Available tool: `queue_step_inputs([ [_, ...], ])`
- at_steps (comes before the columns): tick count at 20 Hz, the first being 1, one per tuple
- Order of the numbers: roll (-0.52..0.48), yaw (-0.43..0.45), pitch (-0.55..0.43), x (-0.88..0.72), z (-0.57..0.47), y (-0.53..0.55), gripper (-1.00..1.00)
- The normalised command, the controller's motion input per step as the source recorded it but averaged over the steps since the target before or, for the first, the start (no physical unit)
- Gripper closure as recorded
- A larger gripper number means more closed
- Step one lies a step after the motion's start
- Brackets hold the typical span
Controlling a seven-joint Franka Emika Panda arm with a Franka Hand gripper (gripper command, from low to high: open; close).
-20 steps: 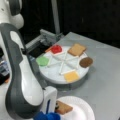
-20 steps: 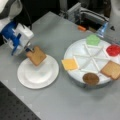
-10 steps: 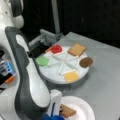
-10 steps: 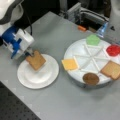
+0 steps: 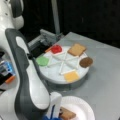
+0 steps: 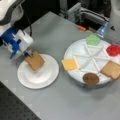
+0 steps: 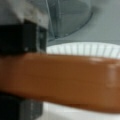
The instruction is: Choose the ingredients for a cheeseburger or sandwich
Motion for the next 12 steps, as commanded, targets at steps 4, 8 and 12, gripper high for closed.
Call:
queue_step_inputs([
  [4,0.068,0.100,-0.078,0.16,-0.12,-0.02,1.00],
  [8,0.062,0.079,-0.087,0.18,-0.10,0.02,1.00],
  [12,0.067,0.076,-0.094,0.18,-0.08,0.01,1.00],
])
